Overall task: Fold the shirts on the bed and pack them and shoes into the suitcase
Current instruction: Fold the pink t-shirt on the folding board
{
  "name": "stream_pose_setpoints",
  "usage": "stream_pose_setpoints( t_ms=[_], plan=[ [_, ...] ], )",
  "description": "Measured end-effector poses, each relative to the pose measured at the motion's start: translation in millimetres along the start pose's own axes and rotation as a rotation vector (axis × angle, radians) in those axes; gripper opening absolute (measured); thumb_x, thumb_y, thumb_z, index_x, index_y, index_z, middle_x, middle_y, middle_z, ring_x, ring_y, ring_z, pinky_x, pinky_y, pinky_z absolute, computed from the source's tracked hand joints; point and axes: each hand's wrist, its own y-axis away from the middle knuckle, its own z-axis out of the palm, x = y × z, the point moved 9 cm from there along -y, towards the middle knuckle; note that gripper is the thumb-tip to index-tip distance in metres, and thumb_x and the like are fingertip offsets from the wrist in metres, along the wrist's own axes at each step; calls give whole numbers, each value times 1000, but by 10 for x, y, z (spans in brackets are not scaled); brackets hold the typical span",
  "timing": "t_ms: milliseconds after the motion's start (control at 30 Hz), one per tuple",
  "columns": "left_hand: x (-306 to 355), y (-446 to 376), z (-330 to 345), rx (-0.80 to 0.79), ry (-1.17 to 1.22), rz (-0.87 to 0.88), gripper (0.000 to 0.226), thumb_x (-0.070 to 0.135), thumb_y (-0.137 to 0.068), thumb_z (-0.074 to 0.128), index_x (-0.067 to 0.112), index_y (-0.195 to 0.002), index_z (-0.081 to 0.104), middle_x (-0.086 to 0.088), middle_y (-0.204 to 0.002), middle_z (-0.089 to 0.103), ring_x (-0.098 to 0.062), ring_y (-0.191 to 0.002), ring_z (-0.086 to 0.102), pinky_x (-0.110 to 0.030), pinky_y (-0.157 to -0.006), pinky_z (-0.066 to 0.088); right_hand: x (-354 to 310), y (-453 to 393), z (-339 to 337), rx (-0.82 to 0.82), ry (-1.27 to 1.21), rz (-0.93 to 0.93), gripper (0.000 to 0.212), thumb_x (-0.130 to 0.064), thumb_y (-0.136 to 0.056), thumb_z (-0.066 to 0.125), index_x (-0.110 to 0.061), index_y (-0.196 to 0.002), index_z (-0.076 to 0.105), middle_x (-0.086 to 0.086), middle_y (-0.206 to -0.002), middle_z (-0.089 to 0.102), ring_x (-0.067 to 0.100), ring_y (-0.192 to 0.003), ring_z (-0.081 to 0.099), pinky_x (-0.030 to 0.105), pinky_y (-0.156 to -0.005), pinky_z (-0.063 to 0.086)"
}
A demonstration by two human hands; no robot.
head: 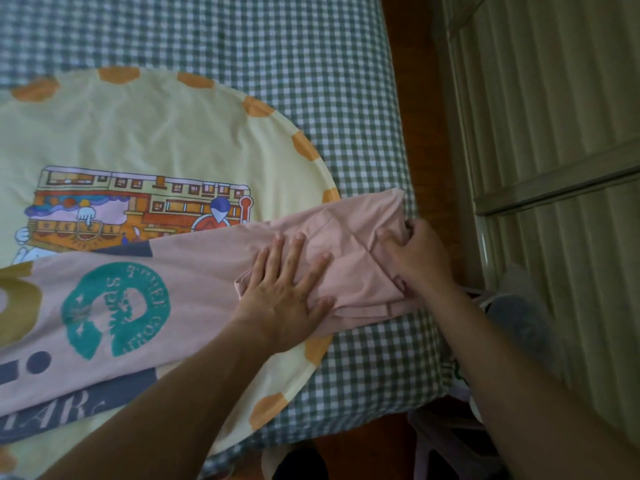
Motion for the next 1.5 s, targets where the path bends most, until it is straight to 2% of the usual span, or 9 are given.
stream_pose_setpoints(
  t_ms=[167, 367, 533, 633, 833, 1067, 1200, 1367, 1500],
  plan=[
    [-229, 289, -734, 256, 600, -77, 65, 51, -94, 35, 20, -149, 48, -12, -162, 33, -24, -152, 23, -32, -124, 15, -73, -12, -93, -212, -337, 51, 23, -26, -91, 71, -26, -112, 63, -2, -113, 70, 19, -101, 67, 41, -86, 55],
    [-1459, 1786, -918, 591, 1123, -652, 37, 4, -100, 56, 26, -128, 65, 4, -122, 67, 3, -107, 62, -4, -80, 47, -1011, 601, -188, -397, -361, -191, 23, -13, -95, 67, -25, -114, 63, -14, -99, 72, 0, -88, 70, 28, -78, 53],
    [-1938, 2485, -556, 545, 1076, -790, 39, 4, -99, 56, 35, -124, 61, 2, -113, 67, 9, -87, 65, -8, -67, 48, -1803, 1186, 454, -421, -215, -335, 25, -17, -88, 74, -29, -99, 56, -15, -88, 66, 2, -80, 69, 17, -70, 51],
    [-1925, 2535, -342, 420, 940, -718, 47, 12, -99, 59, 42, -135, 55, -1, -124, 60, -15, -104, 64, -33, -86, 51, -1814, 1426, 1205, -500, -65, -273, 44, -35, -94, 65, -27, -134, 48, 1, -105, 67, 29, -89, 73, 40, -77, 60],
    [-1897, 2573, -401, 439, 407, -571, 52, 35, -97, 48, 19, -147, 52, -16, -150, 45, -35, -139, 35, -46, -118, 27, -2089, 1609, 1168, 172, 300, -857, 47, -31, -94, 52, -12, -136, 57, 15, -134, 55, 38, -122, 50, 51, -103, 44],
    [-2521, 2818, 28, 230, 127, -628, 71, 59, -96, 30, 24, -157, 36, -18, -165, 26, -47, -149, 22, -62, -116, 25, -1519, 1433, 1706, -85, 755, -1162, 73, -51, -100, 41, -11, -159, 26, 8, -168, 17, 29, -155, 14, 52, -121, 24],
    [-2580, 2856, -36, 222, 162, -615, 69, 61, -97, 28, 28, -157, 36, -14, -164, 28, -43, -149, 24, -60, -116, 26, -1528, 1450, 1570, -86, 686, -1203, 79, -56, -95, 40, -9, -158, 29, 9, -167, 20, 28, -154, 17, 53, -120, 25],
    [-3032, 3158, -425, 628, 355, -962, 47, 32, -97, 59, 11, -138, 49, -25, -136, 46, -44, -122, 41, -55, -104, 35, -1945, 1473, 1570, 95, 472, -1054, 68, -47, -102, 31, -9, -158, 29, 13, -166, 21, 35, -153, 19, 55, -120, 22],
    [-3354, 3224, -334, 528, 517, -1179, 45, 38, -95, 60, 1, -116, 48, -29, -122, 52, -48, -114, 48, -54, -95, 39, -1933, 1440, 1999, 71, 644, -939, 74, -55, -99, 25, -10, -158, 28, 12, -166, 21, 34, -153, 20, 51, -123, 18]
  ],
)
